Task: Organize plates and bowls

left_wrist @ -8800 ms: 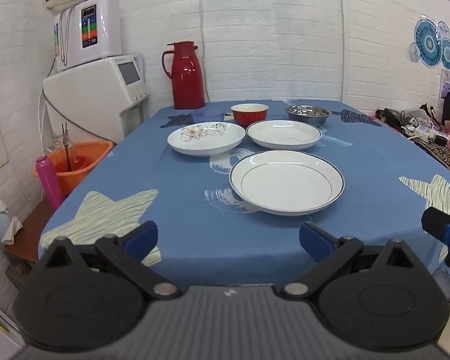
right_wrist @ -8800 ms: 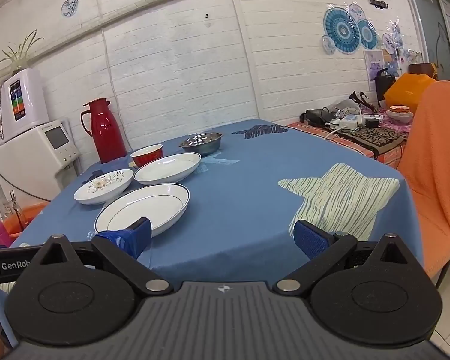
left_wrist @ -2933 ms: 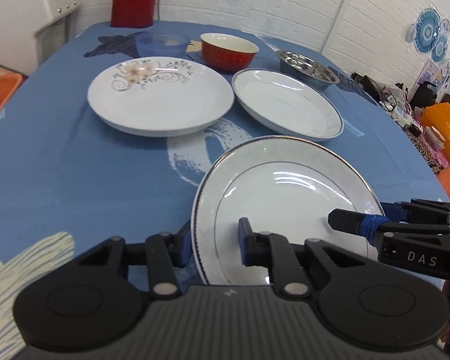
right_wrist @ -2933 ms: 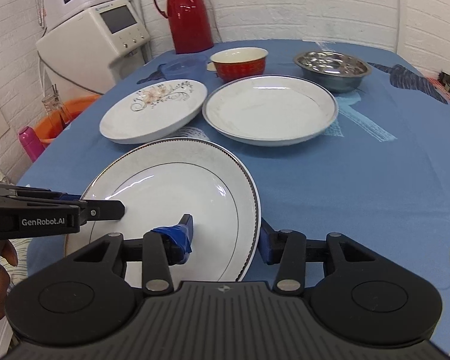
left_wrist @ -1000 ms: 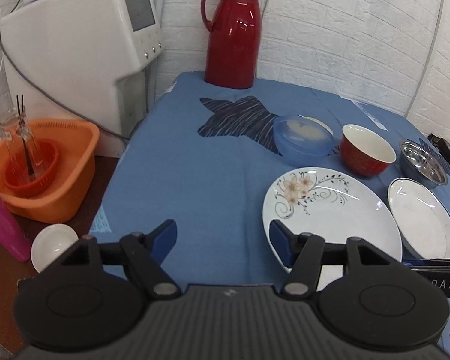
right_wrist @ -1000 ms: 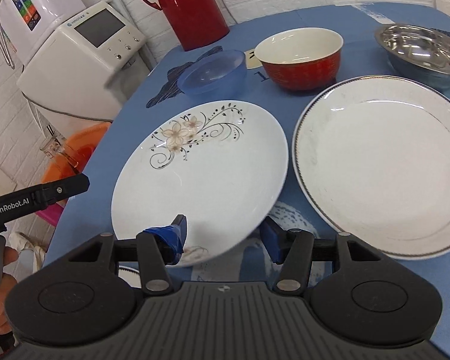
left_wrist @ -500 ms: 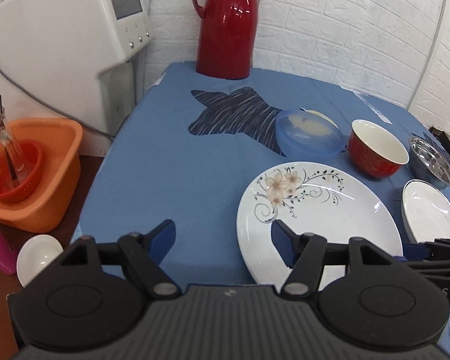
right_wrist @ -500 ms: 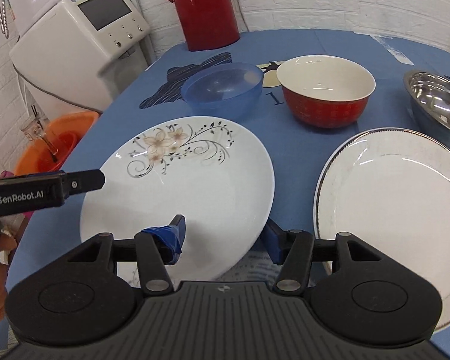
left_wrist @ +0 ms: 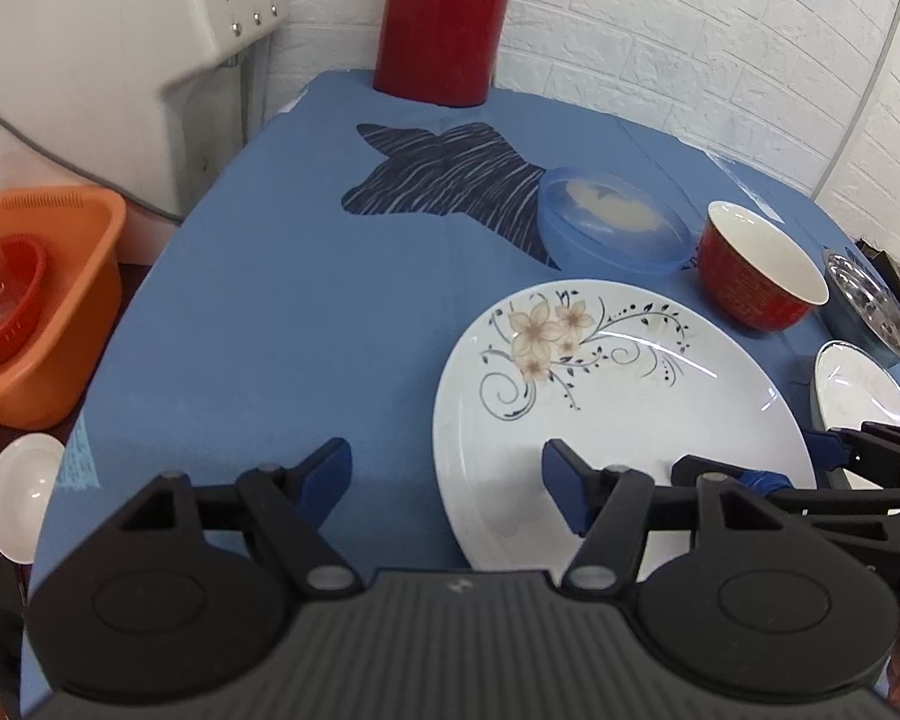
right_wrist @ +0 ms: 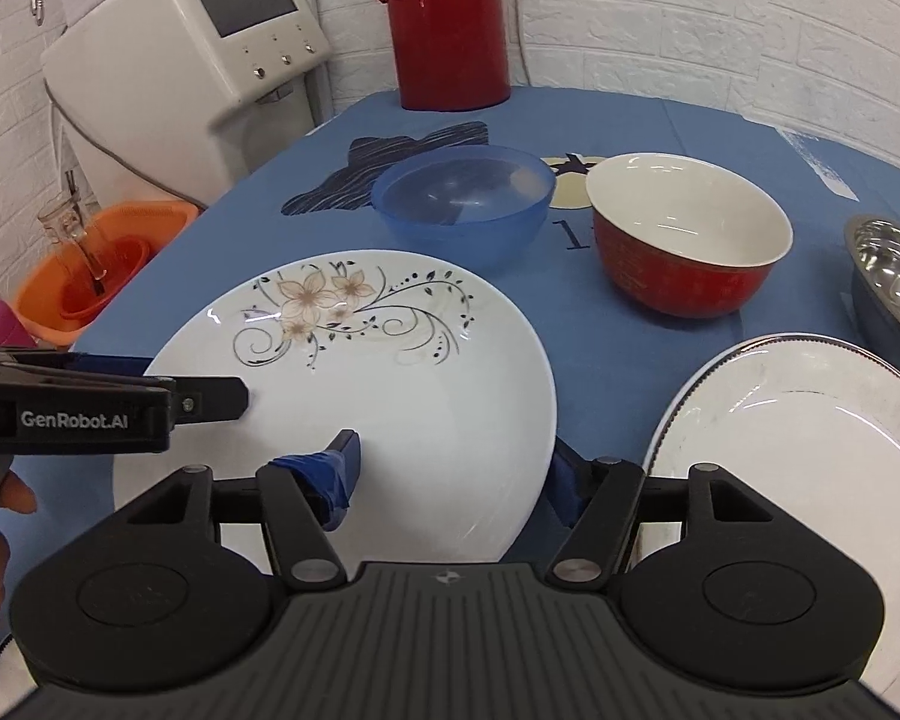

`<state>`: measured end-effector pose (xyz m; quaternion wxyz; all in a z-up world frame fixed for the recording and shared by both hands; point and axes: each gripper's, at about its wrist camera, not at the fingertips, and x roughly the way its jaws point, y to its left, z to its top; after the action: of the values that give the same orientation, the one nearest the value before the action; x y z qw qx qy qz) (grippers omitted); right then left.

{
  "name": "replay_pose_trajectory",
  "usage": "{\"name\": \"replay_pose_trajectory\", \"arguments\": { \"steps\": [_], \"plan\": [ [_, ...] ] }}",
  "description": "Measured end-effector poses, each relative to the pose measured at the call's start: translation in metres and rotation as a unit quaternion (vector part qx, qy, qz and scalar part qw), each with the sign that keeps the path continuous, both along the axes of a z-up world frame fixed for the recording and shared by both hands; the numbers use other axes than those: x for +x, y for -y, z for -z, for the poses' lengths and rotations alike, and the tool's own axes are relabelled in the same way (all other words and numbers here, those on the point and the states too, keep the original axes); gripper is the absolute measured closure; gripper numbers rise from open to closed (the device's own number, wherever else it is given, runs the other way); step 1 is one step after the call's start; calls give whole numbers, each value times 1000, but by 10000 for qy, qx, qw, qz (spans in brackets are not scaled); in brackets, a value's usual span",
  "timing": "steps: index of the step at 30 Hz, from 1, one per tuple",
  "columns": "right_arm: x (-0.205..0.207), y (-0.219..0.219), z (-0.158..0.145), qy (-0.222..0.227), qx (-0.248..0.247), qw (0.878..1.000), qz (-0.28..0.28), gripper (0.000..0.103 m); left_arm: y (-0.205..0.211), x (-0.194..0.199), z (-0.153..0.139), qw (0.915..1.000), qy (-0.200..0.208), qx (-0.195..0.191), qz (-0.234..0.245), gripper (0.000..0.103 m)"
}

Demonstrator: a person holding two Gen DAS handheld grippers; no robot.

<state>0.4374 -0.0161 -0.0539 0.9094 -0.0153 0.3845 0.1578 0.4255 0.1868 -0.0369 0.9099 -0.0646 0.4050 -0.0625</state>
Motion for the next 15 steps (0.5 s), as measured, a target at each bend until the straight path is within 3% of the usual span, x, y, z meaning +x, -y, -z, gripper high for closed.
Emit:
{"name": "replay_pose_trajectory", "arguments": {
  "steps": [2, 3, 4, 9, 15],
  "plan": [
    [-2, 3, 1, 75, 52, 9999, -63, 64, 2, -2, -1, 10000, 12, 56, 19, 57],
    [-2, 5, 0, 93, 74, 9999, -86, 70, 3, -2, -3, 10000, -1, -21, 85, 75],
    [0, 8, 0, 78, 118, 9999, -50, 73, 4, -1, -4, 9998, -52, -122, 127, 79],
    [-3, 10, -3, -59, 270, 9996, -9, 76, 5, -5, -8, 9999, -80, -126, 23, 83],
    [-11, 7, -14, 109, 458, 9989, -18, 71, 8, -17, -30, 9994, 249, 225, 83, 85]
  ]
}}
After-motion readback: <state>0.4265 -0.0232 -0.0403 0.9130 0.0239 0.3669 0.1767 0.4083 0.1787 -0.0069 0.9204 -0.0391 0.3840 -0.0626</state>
